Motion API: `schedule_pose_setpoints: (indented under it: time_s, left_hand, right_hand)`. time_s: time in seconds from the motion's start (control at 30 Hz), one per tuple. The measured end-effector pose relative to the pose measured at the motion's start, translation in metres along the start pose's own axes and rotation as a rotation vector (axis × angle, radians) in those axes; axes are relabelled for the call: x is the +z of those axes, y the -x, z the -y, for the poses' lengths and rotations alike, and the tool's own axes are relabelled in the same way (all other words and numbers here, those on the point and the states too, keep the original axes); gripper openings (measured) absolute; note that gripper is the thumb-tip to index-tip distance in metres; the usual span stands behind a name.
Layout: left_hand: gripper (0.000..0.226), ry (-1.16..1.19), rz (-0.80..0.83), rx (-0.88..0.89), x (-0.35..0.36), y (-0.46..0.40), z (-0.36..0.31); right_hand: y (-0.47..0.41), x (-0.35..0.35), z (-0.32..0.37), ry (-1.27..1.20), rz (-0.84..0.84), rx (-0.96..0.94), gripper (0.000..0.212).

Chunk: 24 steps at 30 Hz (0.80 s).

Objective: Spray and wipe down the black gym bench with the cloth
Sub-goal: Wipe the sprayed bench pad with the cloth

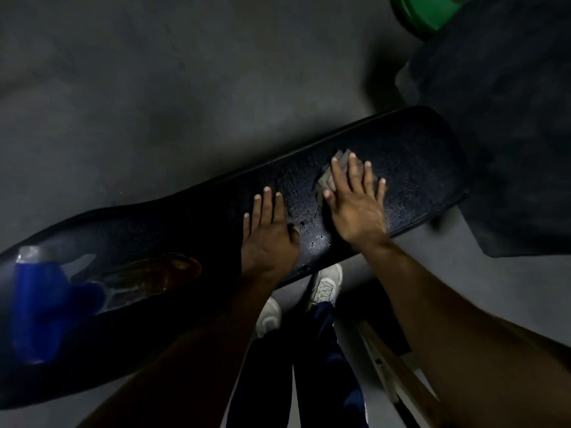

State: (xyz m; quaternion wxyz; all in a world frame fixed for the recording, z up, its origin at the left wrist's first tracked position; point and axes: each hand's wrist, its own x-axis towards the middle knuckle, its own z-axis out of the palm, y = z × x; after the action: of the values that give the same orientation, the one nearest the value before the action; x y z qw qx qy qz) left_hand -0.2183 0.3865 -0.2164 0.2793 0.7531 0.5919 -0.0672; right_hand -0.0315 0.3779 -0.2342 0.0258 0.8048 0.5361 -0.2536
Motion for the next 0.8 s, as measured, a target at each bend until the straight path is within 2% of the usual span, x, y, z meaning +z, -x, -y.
schedule_pose_setpoints:
  time_s: [0.2,0.37,0.6,0.67,0.8]
  left_hand:
    - [0.07,-0.051,0.063,0.079,-0.008,0.008,0.016]
    - [0.07,-0.073,0.066,0.13,-0.011,0.018,0.026]
    - [0.074,-0.104,0.041,0.216,-0.001,0.029,0.028]
    - [0.074,-0.096,0.034,0.213,0.0,0.025,0.026]
    - [0.075,-0.094,0.028,0.214,-0.001,0.021,0.018]
  right_hand:
    - [0.07,0.04,0.026,0.048,-0.025,-0.21,0.064]
    - [0.116,0.053,-0.006,0.04,0.001,-0.128,0.061]
    - [0.078,0.02,-0.044,-0.083,-0.07,0.128,0.06]
    - [0.068,0.019,-0.033,-0.105,-0.068,0.107,0.06]
    - [0.082,0.034,-0.006,-0.016,-0.032,-0.069,0.06]
